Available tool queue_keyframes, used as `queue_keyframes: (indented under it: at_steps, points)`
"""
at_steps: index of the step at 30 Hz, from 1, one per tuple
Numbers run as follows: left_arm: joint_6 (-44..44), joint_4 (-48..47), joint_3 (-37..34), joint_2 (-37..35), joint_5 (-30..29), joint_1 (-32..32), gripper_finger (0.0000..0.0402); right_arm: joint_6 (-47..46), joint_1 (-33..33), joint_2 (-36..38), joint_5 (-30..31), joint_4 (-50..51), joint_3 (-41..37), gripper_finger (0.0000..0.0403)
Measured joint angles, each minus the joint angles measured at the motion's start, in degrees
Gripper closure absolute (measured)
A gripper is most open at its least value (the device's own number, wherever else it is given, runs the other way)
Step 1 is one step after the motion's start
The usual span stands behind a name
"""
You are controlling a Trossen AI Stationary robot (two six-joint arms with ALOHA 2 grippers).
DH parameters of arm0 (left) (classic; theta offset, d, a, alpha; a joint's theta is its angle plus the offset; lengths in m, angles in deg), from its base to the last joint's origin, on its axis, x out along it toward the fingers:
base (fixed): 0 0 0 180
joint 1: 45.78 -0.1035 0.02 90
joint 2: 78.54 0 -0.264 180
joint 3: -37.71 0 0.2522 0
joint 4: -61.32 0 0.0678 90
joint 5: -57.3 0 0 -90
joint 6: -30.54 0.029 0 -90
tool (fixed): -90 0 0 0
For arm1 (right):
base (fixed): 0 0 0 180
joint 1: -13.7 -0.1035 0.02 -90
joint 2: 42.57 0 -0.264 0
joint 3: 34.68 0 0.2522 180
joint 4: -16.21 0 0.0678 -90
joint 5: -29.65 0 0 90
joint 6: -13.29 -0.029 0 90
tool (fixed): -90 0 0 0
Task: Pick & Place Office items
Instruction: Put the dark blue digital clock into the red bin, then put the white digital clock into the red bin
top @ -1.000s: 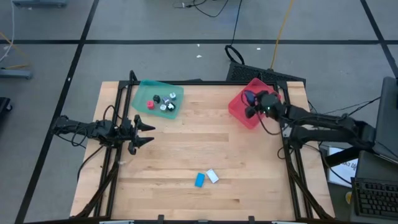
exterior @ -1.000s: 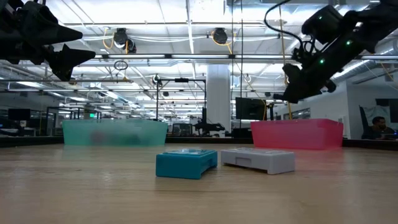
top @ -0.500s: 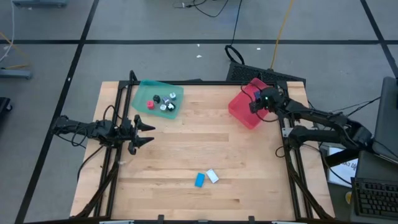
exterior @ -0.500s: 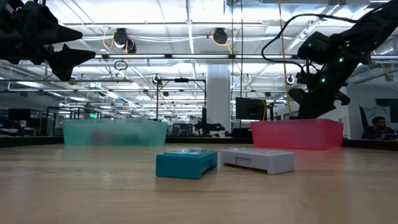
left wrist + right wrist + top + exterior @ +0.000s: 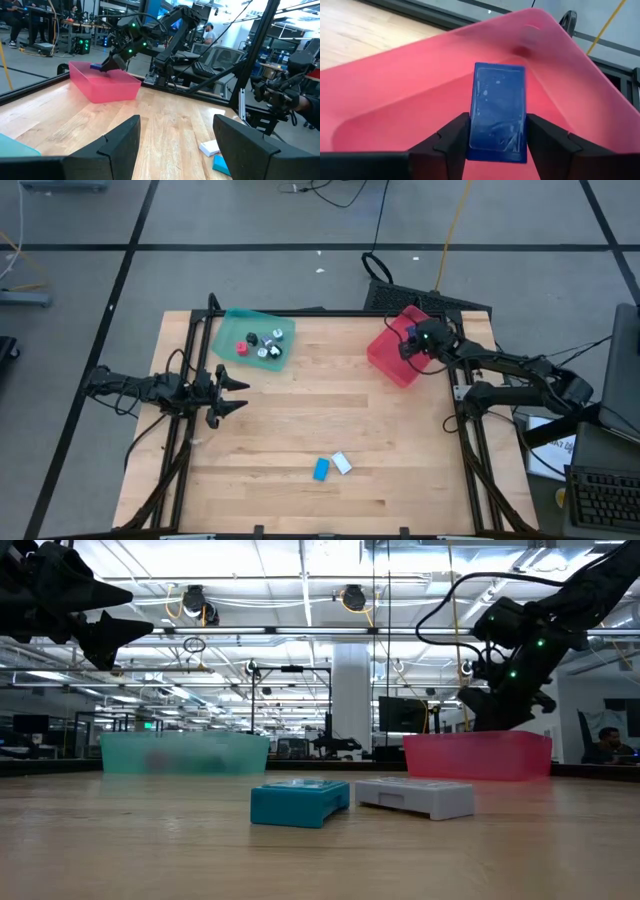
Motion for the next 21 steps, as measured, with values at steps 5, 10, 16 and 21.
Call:
queue_keyframes:
  at_steps: [5,10,16,21]
  points:
    - [0.0,0.0,0.0,0.0,0.0,0.0,0.0148,0.0,0.0,0.0,0.0,-0.9,0.0,0.0213]
    - [0.0,0.0,0.0,0.0,0.0,0.0,0.0149,0.0,0.0,0.0,0.0,-1.6,0.0,0.0217]
    - [0.0,0.0,0.0,0.0,0.0,0.0,0.0148,-1.7,-0.6,0.0,-0.3,-1.6,0.0,0.0212]
    - [0.0,0.0,0.0,0.0,0.0,0.0,0.0149,-5.1,-2.5,0.0,-0.6,-1.8,0.0,0.0215]
